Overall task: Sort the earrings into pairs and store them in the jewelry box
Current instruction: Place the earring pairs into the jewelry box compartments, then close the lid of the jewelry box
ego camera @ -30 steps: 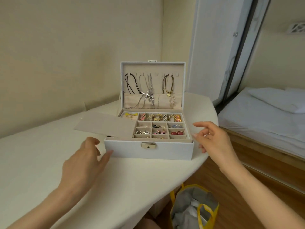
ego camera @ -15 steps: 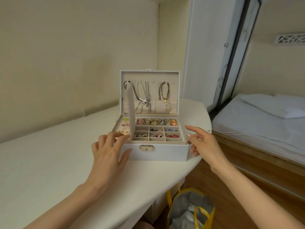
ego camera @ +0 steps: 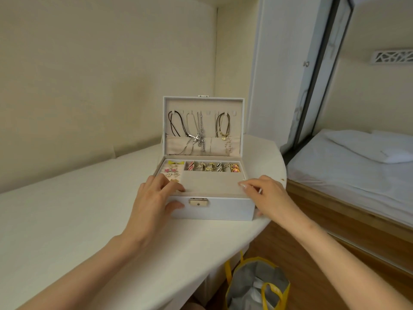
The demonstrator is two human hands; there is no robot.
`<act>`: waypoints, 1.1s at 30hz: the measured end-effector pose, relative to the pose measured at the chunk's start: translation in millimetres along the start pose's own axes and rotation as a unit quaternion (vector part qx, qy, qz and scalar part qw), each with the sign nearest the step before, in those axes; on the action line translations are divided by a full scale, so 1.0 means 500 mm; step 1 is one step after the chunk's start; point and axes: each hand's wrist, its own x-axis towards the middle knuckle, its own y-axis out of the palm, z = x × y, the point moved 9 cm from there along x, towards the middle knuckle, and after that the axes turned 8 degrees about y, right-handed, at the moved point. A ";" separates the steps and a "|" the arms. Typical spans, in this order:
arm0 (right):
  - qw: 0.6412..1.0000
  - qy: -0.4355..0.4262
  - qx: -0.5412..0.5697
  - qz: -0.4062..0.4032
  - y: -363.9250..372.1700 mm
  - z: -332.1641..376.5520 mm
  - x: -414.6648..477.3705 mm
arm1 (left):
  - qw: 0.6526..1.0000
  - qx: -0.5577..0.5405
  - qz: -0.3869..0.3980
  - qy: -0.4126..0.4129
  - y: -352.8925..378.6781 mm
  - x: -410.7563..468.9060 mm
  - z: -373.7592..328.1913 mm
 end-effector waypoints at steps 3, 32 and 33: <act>0.999 -0.014 -0.043 0.006 0.003 0.012 0.013 | 0.999 -0.027 -0.018 -0.007 -0.003 0.009 0.000; 0.944 0.113 0.304 0.053 -0.008 0.125 0.345 | 0.785 -0.460 -0.051 -0.411 0.030 0.243 0.250; 0.939 0.117 0.317 0.059 -0.008 0.132 0.354 | 0.783 -0.469 -0.038 -0.408 0.030 0.250 0.242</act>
